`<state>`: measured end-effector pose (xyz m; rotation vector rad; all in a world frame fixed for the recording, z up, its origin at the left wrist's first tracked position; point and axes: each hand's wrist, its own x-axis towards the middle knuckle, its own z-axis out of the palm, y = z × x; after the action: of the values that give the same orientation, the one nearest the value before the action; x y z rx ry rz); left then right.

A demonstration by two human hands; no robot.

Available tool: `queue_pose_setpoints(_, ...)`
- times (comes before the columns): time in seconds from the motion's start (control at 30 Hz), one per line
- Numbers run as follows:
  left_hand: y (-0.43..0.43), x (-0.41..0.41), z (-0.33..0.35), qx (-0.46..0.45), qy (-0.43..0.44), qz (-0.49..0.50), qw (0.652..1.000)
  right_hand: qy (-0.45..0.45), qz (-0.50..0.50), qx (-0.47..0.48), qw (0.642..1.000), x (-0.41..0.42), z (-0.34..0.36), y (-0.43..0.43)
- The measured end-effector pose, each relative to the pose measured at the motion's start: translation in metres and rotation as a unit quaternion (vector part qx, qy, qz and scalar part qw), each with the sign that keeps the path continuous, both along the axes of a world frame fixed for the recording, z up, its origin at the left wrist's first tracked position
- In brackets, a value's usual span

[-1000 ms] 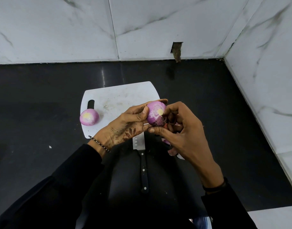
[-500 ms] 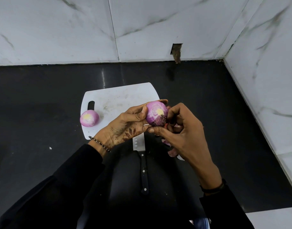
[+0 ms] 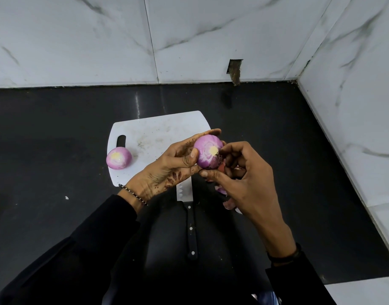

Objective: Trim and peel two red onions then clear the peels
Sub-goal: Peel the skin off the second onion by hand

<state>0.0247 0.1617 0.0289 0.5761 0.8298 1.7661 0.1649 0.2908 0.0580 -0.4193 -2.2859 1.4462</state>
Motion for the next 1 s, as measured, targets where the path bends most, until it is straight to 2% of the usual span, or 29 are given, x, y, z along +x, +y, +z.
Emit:
queue_pose_setpoints(0.4, 0.002, 0.005, -0.002, -0.015, 0.058, 0.071, 0.996, 0.018, -0.06, 0.011, 0.998, -0.002, -0.007, -0.007)
queue_pose_setpoints(0.77, 0.002, 0.006, -0.005, -0.011, 0.074, 0.082, 0.994, 0.028, -0.027, 0.063, 0.997, -0.005, -0.015, -0.009)
queue_pose_setpoints(0.87, 0.002, 0.006, -0.004, -0.004, 0.048, 0.075, 0.996, 0.028, -0.042, 0.031, 0.998, -0.004, -0.014, -0.01)
queue_pose_setpoints(1.0, 0.002, 0.005, -0.005, -0.013, 0.057, 0.078, 0.995, 0.007, -0.055, -0.002, 0.998, -0.004, -0.01, -0.004)
